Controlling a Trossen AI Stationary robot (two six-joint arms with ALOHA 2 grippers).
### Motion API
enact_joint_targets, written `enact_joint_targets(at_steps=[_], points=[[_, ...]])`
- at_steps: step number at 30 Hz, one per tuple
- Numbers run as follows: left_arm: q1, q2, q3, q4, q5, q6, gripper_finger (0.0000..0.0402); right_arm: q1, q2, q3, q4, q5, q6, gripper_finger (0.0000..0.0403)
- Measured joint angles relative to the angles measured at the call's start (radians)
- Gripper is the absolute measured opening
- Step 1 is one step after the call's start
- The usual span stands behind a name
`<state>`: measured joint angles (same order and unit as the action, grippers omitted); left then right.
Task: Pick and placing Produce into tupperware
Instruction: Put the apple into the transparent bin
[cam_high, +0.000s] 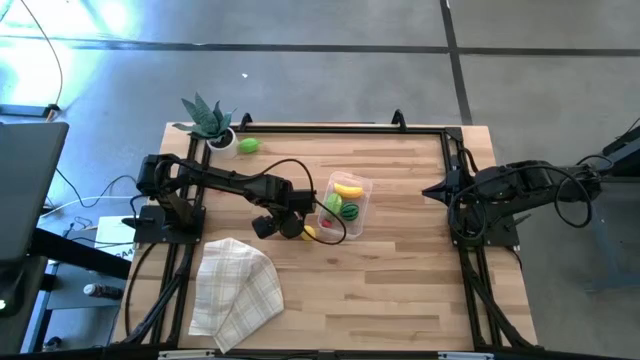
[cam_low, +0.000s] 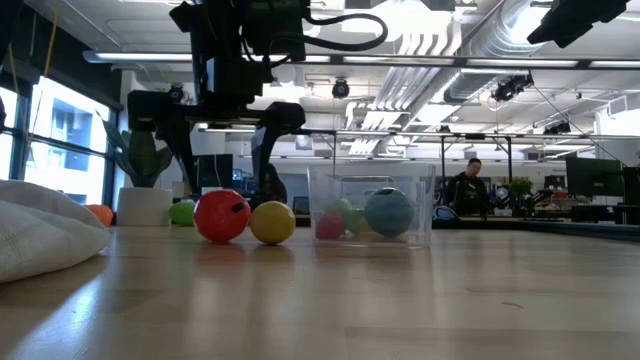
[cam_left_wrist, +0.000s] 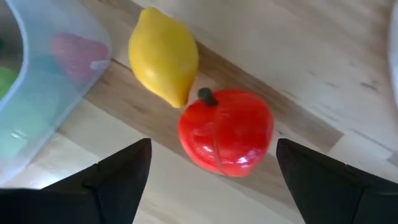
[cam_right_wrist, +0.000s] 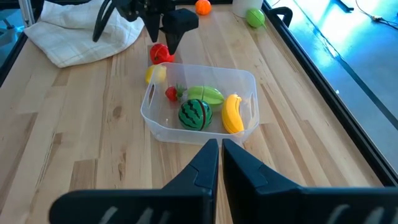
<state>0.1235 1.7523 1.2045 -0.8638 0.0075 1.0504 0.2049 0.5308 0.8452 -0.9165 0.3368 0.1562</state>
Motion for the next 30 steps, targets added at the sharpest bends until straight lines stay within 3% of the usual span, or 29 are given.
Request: enact_joint_targets(at_steps=[11, 30], points=[[0.016, 0.0, -0.016, 0.006, 0.072, 0.012, 0.0331, 0.0, 0.0, 0.0, 0.0, 0.0, 0.0, 0.0011], [0.016, 0.0, -0.093, 0.108, 0.086, 0.015, 0.0326, 0.0, 0.0, 0.0, 0.0, 0.0, 0.0, 0.0011]])
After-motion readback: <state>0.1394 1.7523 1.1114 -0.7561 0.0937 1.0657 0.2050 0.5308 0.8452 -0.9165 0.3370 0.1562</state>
